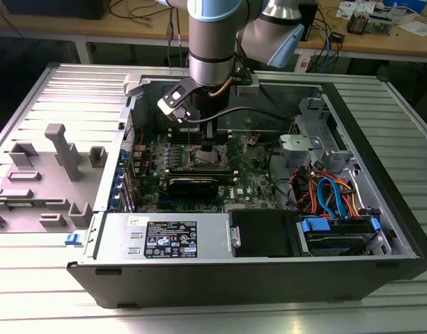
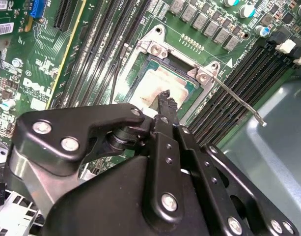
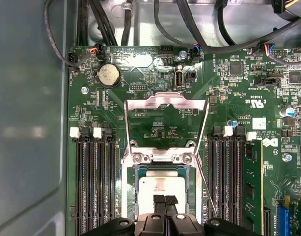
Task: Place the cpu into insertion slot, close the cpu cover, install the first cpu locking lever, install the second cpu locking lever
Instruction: 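Place the cpu into insertion slot, then close the cpu cover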
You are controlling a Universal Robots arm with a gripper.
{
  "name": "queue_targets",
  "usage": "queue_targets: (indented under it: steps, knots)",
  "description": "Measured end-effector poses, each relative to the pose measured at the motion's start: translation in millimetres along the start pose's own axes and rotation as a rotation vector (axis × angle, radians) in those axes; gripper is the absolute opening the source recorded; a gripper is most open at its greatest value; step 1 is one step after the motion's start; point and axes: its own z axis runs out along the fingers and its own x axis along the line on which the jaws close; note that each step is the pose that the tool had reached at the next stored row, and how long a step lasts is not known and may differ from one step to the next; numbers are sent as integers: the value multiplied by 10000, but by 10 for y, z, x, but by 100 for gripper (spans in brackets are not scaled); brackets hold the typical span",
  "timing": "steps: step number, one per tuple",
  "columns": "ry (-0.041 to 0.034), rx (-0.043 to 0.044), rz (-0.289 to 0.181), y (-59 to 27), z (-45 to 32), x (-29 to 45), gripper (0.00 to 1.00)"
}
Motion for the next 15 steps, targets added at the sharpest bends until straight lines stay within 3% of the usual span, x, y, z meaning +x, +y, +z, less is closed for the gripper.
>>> queue_targets:
  steps: [12, 15]
  knots:
    - [2, -1, -19, 0, 0, 0, 11]
    - [1, 1, -20, 1, -37, -1, 11]
